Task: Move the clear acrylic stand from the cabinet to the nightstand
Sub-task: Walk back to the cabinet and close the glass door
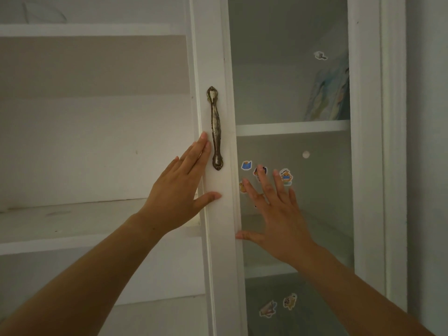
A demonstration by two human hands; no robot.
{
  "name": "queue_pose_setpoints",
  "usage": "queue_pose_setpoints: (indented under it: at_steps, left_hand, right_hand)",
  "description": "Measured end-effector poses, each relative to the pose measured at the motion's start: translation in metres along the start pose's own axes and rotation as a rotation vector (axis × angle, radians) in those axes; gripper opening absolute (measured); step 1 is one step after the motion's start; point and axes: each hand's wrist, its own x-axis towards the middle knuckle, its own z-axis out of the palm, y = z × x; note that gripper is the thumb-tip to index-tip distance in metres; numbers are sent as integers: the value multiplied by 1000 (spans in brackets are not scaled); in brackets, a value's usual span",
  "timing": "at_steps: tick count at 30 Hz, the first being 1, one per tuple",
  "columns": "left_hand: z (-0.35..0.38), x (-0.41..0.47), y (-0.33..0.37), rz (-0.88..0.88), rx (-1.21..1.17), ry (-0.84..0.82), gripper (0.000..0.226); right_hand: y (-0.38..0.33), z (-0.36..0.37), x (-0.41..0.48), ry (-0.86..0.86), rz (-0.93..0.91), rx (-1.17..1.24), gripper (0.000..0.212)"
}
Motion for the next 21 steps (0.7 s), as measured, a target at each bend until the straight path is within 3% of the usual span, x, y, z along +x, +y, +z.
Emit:
queue_pose_setpoints:
  at_steps: [13, 21]
  left_hand:
    - [16, -16, 19, -65, -14, 49, 75]
    - [18, -13, 18, -59, -78, 38, 78]
  right_hand:
    - [-3, 4, -7, 0, -10, 11, 98]
    - [-5, 9, -5, 27, 11, 44, 101]
